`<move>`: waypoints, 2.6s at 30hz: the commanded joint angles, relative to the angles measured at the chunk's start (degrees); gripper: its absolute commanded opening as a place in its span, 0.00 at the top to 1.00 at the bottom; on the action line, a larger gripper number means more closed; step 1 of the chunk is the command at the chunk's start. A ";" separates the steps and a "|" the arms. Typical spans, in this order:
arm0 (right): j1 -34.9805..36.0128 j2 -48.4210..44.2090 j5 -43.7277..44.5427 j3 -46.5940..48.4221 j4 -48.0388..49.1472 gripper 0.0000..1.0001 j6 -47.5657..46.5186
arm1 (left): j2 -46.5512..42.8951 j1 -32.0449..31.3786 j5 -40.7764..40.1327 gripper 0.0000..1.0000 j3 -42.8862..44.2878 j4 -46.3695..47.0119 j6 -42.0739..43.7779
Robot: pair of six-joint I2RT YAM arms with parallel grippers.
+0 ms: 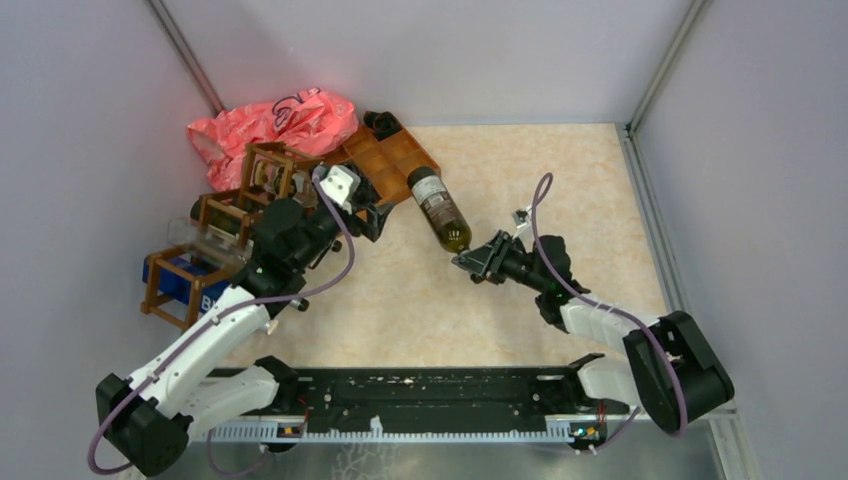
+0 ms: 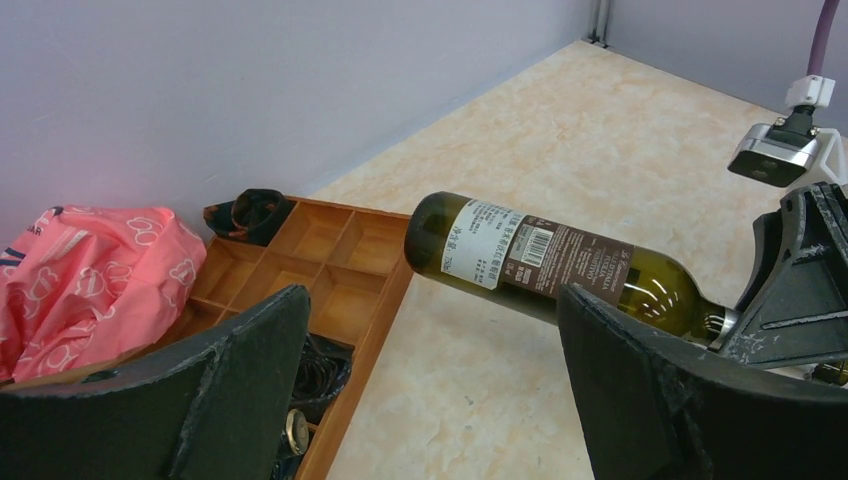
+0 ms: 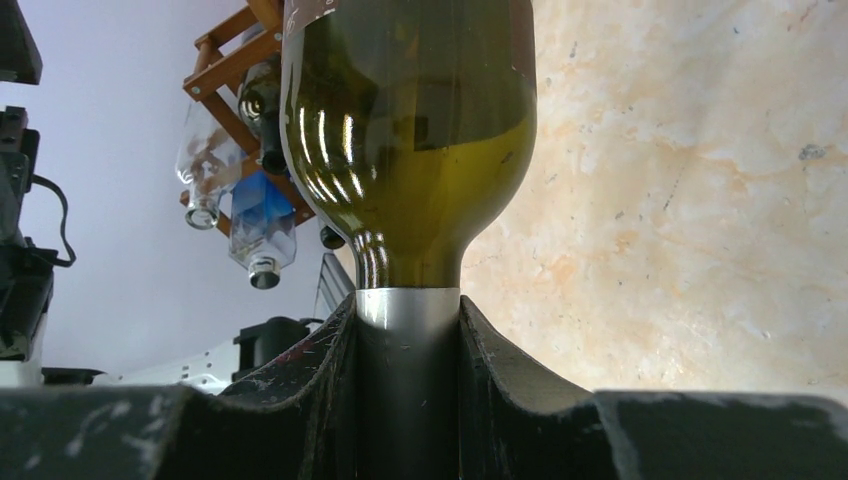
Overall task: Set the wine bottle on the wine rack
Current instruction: Pick up the wine bottle from the center of the board, then place the wine bottle in the wine rack.
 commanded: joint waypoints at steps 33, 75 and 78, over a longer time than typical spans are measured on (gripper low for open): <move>0.47 -3.12 1.30 15.88 2.23 1.00 0.39 | -11.41 0.28 1.06 0.01 7.95 -10.19 -5.07; 4.76 11.21 1.22 36.56 0.29 1.00 0.75 | -13.85 0.24 -1.41 0.01 17.71 -19.46 -3.35; 5.93 13.42 0.97 39.34 0.21 1.00 0.72 | -13.77 0.22 -2.19 0.01 18.20 -20.15 -2.81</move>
